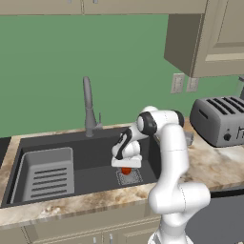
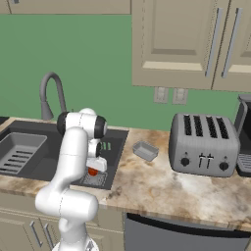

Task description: Turn on the sink faucet. Then move the tomato from the counter to the sink. Turn off the sink. Move the vegetable from the sink to the pot next to the stove. Finally move the pot to the rear left burner.

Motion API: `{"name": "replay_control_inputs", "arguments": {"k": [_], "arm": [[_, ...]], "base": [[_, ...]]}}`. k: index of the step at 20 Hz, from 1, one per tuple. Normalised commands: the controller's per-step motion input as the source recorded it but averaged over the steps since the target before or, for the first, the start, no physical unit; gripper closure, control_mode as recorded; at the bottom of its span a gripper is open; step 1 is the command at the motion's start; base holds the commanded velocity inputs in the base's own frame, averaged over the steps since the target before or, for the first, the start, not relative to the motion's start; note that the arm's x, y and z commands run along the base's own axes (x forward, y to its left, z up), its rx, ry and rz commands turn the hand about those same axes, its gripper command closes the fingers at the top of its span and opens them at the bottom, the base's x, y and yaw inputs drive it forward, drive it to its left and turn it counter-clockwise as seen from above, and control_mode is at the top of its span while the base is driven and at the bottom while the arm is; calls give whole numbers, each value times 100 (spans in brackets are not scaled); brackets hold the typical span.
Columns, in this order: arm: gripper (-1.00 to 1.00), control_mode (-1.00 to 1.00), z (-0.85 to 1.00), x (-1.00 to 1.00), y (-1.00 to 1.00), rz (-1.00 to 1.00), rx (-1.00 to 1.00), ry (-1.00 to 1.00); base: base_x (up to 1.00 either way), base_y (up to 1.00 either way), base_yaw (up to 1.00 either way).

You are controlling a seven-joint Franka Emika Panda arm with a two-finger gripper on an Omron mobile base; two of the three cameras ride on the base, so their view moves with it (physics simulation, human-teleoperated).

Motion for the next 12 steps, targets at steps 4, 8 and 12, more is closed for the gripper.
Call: {"name": "replay_control_inputs", "arguments": {"k": [4,8,12], "arm": [[100,-100,-6,0,0,0,0,0],[100,-100,1,0,0,-1,0,0],[100,-100,57,-6,0,-9,0,-5]], "base": [[0,0,0],[0,0,0],[0,0,0]]}}
